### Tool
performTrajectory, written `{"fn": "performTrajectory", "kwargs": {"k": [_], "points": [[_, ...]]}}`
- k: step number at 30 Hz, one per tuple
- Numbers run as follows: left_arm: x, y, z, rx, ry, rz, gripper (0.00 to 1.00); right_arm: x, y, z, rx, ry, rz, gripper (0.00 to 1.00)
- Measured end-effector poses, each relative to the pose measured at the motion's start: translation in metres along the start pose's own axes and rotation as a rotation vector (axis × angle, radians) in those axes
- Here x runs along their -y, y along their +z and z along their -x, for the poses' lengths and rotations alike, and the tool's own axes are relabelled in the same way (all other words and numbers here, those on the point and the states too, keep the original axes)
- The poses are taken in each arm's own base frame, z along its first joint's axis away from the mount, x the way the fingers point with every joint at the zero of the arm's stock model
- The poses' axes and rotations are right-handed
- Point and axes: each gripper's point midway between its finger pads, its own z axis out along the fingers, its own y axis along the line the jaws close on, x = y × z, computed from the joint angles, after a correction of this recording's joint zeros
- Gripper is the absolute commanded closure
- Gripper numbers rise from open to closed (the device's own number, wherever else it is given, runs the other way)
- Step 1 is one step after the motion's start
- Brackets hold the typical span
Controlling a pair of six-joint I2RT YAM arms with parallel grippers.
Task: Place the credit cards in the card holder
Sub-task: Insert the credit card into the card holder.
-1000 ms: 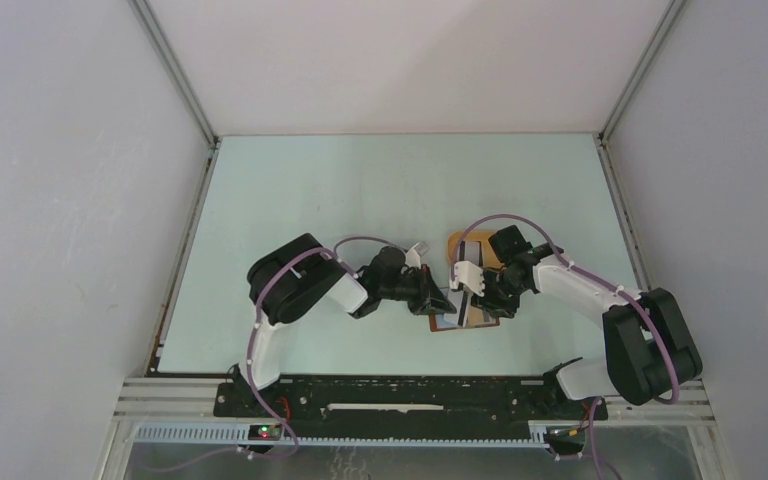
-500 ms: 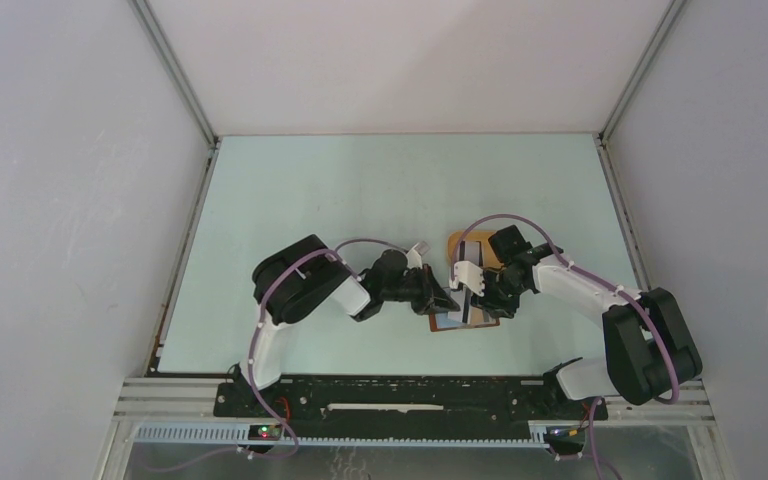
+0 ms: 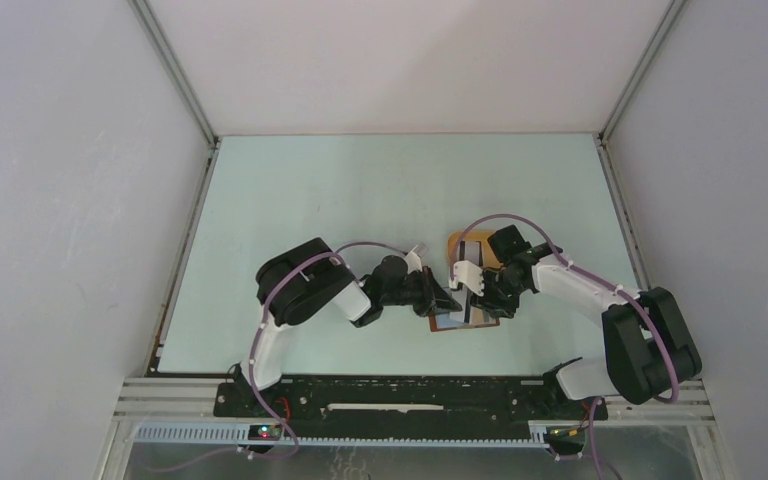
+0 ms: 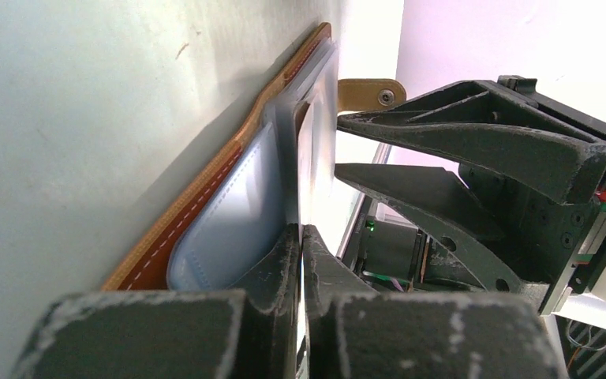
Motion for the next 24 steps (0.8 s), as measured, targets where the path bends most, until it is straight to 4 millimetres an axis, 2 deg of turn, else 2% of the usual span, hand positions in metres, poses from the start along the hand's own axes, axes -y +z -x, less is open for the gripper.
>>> {"fn": "performTrajectory", "kwargs": {"k": [8, 24], "points": [[0.0035, 0.0040, 0.0016, 0.038, 0.007, -0.009, 0.95, -0.0002, 0.0001, -0.0003, -0.003, 0.002, -0.001, 0.57], [0.0023, -0.0006, 0.0009, 0.118, -0.010, -0.025, 0.98, -0.0004, 0.0009, 0.0012, -0.009, 0.006, 0.007, 0.57]]}}
